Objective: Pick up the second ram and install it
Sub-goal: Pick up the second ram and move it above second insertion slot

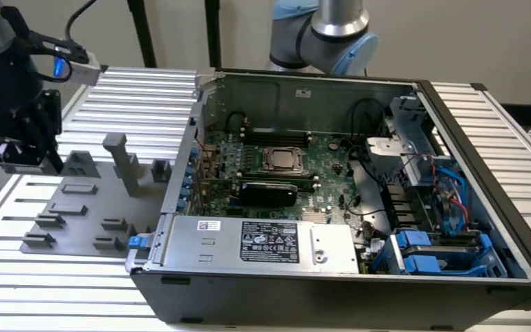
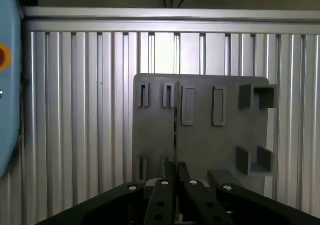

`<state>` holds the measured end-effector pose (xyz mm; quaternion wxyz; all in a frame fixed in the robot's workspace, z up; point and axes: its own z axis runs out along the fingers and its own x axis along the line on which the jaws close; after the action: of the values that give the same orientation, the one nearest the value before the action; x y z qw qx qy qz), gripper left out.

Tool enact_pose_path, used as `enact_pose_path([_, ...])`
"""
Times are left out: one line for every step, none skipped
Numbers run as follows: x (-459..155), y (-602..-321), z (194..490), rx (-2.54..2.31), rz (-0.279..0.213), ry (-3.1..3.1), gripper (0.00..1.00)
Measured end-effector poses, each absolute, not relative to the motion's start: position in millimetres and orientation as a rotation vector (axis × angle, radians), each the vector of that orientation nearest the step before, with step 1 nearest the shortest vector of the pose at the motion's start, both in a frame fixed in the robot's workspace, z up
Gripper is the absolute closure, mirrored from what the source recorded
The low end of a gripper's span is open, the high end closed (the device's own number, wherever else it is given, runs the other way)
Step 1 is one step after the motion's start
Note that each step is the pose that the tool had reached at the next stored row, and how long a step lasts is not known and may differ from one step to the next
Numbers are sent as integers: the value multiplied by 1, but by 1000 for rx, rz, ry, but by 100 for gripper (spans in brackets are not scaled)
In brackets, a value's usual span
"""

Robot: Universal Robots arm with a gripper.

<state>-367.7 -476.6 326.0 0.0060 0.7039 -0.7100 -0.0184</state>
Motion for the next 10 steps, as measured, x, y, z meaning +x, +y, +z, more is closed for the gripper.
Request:
enact_pose_path([-366,-476,331,2203,-58,-2222,100])
enact_pose_path([-364,-476,335,2203,-58,-2222,100])
enact_pose_path([-362,-476,340,2203,-58,-2222,100])
enact_pose_path([-359,-475,344,2203,-57,-2222,100])
enact_pose_path([-356,-474,349,2203,-57,-2222,100])
enact_pose_path([-353,-474,353,2203,-57,-2222,100])
enact_pose_path([-349,-473,358,2203,-57,-2222,100])
enact_pose_path([-346,-473,362,2203,-57,-2222,100])
enact_pose_path([-342,-472,367,2203,-57,-2222,100])
enact_pose_path([-338,-472,372,2203,-57,-2222,100])
